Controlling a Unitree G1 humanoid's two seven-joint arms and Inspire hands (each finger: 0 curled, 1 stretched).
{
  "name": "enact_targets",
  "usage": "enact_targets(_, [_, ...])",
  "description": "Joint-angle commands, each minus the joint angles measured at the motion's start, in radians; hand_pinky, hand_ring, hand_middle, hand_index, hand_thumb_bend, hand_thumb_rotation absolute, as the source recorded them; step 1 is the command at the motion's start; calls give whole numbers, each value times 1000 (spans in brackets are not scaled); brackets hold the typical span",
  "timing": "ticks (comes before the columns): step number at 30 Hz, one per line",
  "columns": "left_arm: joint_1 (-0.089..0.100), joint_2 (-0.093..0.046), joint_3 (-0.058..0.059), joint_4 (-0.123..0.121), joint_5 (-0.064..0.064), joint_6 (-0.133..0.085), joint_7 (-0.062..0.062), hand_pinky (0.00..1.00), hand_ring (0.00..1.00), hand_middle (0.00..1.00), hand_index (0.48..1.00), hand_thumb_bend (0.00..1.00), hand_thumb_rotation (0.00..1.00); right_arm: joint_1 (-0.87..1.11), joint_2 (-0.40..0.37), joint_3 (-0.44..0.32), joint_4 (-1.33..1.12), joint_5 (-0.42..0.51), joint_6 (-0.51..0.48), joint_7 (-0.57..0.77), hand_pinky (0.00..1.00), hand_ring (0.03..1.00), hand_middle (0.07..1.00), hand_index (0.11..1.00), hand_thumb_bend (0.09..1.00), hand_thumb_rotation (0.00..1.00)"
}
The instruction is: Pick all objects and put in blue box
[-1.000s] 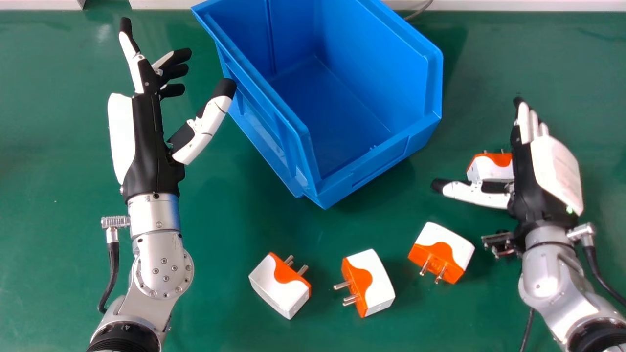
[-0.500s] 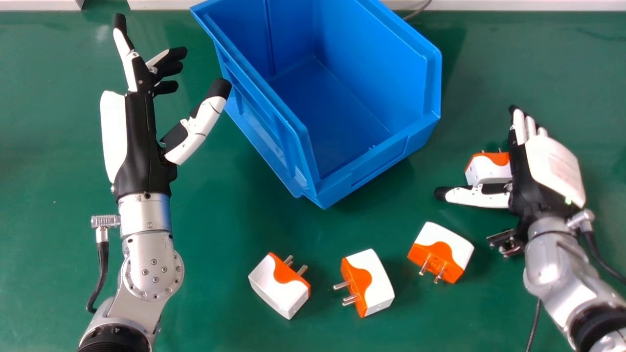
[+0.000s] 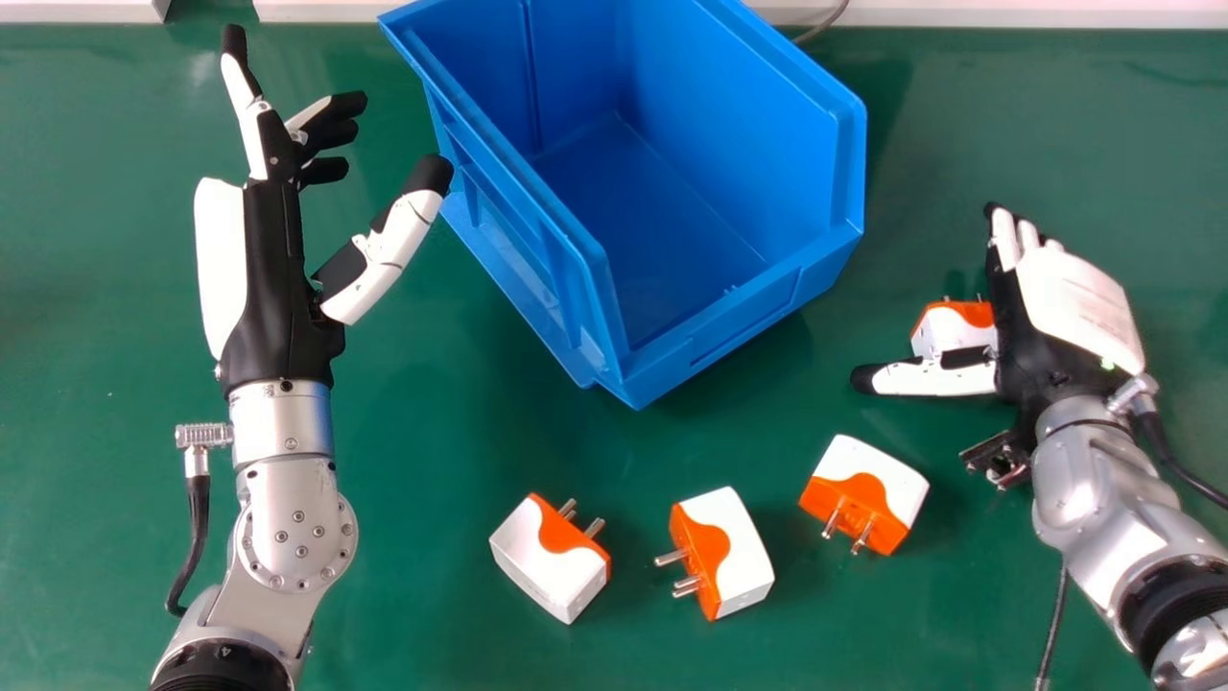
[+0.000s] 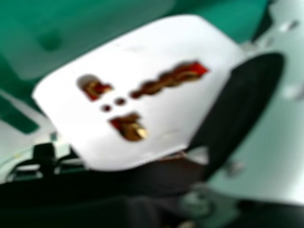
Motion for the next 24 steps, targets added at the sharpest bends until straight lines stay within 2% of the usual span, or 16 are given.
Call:
enact_targets(1, [2, 11, 1, -22, 3, -17, 2, 716, 770, 792, 811, 717, 589, 8, -21, 3, 14, 0, 9, 13, 395, 442, 504, 503, 508, 0])
enact_targets(5, [0, 12, 0, -18, 8, -17, 6, 715, 770, 792, 811, 717, 589, 11, -24, -1, 5, 7, 0, 12, 399, 438, 497, 495, 503, 0])
enact_targets(14, [-1, 11, 4, -15, -1, -16, -3, 715, 771, 792, 811, 717, 589, 13, -22, -4, -1, 23, -12, -5, 379, 445, 502, 471, 503, 0])
enact_targets(24, [-3, 9, 2, -16, 1, -11, -1, 715, 772, 793, 811, 721, 590, 16, -26, -17, -32, 25, -10, -20, 375, 445, 501, 472, 503, 0])
